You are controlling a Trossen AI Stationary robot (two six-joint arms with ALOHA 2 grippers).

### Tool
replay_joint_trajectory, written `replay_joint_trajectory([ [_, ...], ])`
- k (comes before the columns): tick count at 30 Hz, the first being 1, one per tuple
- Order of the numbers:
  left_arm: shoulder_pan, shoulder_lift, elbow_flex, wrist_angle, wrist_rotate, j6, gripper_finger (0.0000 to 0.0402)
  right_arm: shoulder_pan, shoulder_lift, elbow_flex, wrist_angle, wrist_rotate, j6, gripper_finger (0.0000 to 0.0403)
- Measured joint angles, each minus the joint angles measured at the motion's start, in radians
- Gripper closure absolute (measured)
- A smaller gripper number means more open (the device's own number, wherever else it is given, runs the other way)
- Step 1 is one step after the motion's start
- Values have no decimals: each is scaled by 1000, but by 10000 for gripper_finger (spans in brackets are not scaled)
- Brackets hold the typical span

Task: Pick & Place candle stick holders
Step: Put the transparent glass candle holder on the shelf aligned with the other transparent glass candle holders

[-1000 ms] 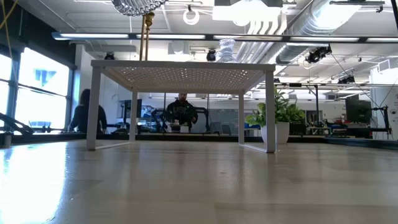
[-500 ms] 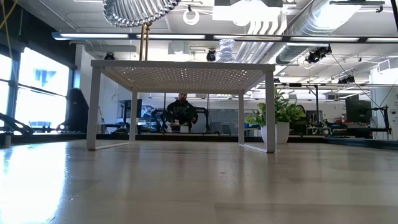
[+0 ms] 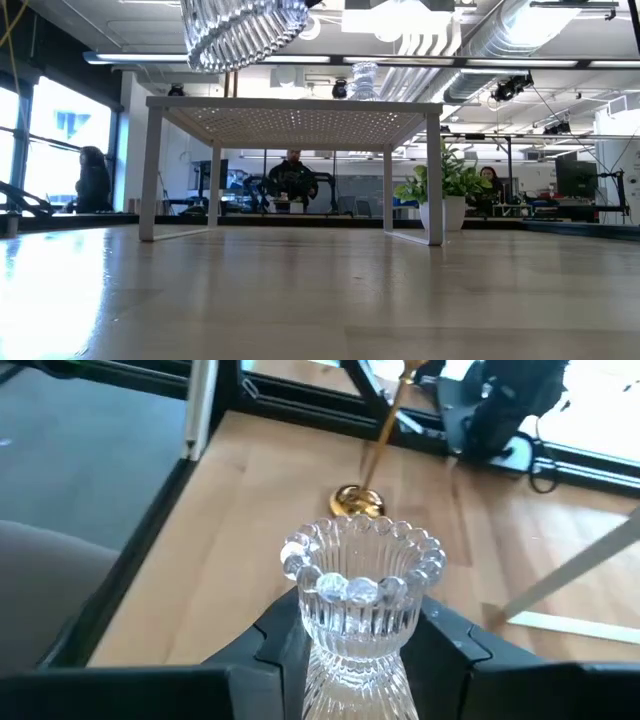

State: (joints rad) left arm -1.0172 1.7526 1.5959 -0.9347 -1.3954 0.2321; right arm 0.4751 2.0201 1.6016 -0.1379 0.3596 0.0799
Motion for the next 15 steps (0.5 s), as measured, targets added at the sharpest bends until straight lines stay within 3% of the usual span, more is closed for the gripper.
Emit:
replay_joint_trajectory([
  [3, -40, -3, 0, -1, -47, -29, 352, 8, -2, 0, 2, 37, -9, 287],
  [7, -74, -3, -1, -3, -15, -195, 352, 16, -16, 0, -11, 98, -9, 287],
  [15, -82, -2, -3, -10, 189, -400, 351, 40, -130, 2, -189, 307, 50, 287],
])
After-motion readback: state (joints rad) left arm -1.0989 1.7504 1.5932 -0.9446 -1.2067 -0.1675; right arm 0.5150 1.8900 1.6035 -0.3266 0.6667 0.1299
